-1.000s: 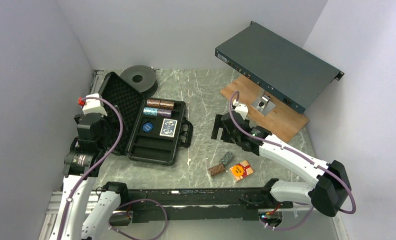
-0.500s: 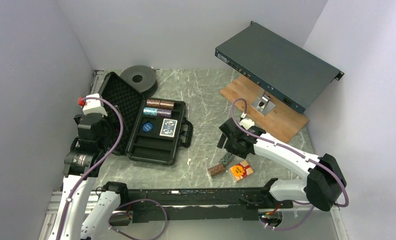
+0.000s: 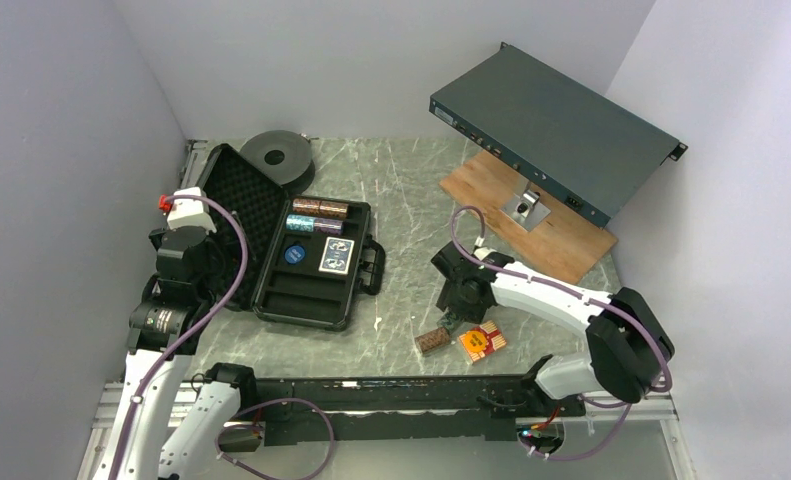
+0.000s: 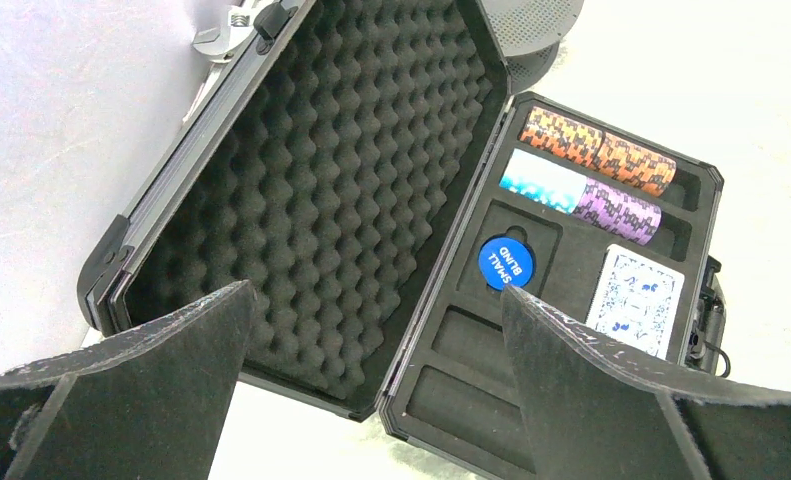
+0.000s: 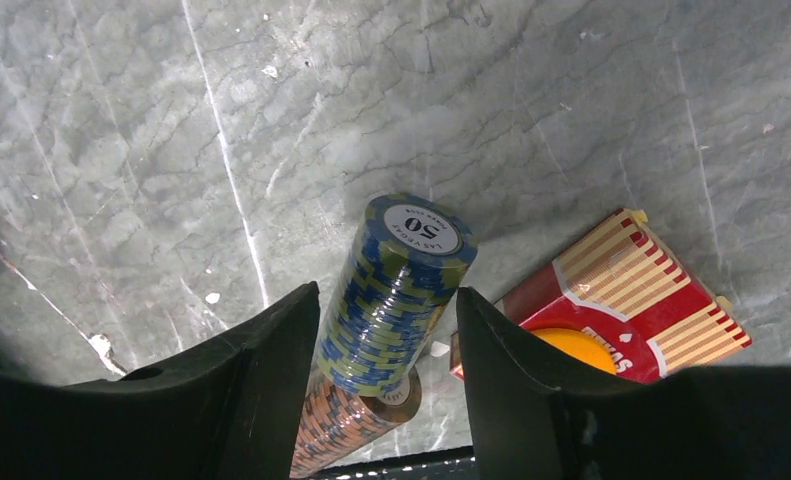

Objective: Pack up texas hold em set

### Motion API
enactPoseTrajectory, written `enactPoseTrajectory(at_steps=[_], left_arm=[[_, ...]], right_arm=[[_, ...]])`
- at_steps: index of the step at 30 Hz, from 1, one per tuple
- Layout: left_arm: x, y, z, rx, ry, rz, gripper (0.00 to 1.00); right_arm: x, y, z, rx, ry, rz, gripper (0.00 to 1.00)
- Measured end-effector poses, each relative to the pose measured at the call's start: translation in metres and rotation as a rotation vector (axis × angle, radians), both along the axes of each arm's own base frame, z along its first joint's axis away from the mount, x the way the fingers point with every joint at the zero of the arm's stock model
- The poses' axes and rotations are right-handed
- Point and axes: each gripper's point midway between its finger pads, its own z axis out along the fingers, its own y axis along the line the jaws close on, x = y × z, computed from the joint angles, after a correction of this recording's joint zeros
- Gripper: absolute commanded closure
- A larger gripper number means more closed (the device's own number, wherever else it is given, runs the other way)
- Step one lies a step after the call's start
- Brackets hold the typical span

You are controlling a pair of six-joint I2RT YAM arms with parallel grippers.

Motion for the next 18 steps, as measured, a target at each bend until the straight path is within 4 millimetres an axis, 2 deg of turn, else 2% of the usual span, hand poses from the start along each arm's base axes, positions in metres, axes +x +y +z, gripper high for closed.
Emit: enactPoseTrajectory(at_steps=[7,8,11,13,14,18], left_arm=[[0.0,0.0,0.0,0.001,0.001,-0.002,0.01],[0.0,0.0,0.0,0.001,0.001,-0.002,0.01],[0.0,0.0,0.0,0.001,0.002,-0.001,0.01],[0.0,0.0,0.0,0.001,0.002,-0.001,0.01],[0.0,0.0,0.0,0.001,0.002,-0.001,0.01],[0.0,0.0,-0.001,0.001,0.003,-0.001,0.01]], right_arm=[[0.006,0.004,-0.001,-0.007,-0.014,0.049,0.85],[0.009,0.006,0.0,-0.009,-0.018,0.065,0.88],[0.019,0.013,0.005,-0.012,-0.043,0.118,0.9],[0.041,0.027,0.019,0.012,-0.131,0.166,0.91],[0.047,0.03,0.019,0.002,-0.146,0.186,0.91],[0.059,0.021,-0.005,-0.13,-0.138,0.315,0.88]])
